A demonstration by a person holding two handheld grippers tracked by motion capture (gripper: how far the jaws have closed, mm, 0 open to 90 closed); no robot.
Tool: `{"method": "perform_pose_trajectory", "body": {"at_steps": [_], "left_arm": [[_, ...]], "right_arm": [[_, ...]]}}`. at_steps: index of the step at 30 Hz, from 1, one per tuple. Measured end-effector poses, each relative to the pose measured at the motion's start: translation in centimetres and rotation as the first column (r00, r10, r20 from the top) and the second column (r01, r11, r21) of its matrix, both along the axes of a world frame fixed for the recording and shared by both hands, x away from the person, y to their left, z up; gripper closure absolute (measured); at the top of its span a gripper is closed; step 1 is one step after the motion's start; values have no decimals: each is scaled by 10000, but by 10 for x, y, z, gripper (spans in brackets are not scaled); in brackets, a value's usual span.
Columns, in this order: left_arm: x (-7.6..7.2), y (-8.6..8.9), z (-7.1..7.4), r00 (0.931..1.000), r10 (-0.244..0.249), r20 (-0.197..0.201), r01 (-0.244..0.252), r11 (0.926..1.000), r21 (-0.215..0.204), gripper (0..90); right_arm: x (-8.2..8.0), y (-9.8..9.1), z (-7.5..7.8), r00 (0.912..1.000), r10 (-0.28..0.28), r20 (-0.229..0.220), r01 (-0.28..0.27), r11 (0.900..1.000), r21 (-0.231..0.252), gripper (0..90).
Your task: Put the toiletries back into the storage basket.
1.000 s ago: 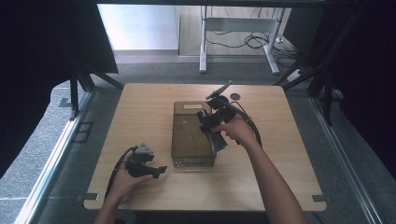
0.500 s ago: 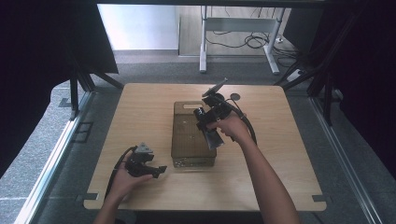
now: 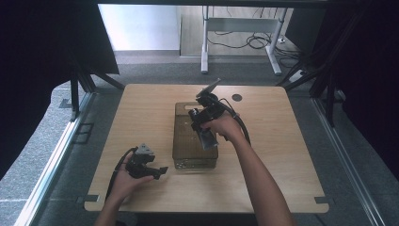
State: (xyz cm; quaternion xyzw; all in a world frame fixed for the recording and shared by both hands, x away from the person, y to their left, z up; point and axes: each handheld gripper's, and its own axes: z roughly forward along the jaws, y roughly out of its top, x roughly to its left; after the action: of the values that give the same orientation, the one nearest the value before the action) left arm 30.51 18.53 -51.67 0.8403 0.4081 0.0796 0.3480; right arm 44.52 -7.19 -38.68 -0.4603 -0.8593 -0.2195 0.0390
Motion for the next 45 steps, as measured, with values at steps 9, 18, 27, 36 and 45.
{"method": "perform_pose_trajectory", "body": {"at_steps": [9,18,27,36,45], "left_arm": [[0,0,0,10000,-17,-13,17,10000,-13,243],[0,1,0,10000,-24,-20,24,10000,-34,243],[1,-2,-2,9999,-118,-99,119,9999,44,243],[1,-1,0,9999,-82,-104,81,9999,-81,243],[1,1,1,9999,-94,-64,93,9998,-156,243]], "right_arm": [[6,13,-14,9996,-114,-243,115,9999,46,467],[16,18,-31,9972,-462,-592,469,9989,98,467],[16,26,-42,9952,-530,-819,539,9985,96,467],[15,36,-54,9907,-686,-1173,733,9966,366,467],[17,40,-64,9842,-1090,-1393,1164,9921,461,467]]}}
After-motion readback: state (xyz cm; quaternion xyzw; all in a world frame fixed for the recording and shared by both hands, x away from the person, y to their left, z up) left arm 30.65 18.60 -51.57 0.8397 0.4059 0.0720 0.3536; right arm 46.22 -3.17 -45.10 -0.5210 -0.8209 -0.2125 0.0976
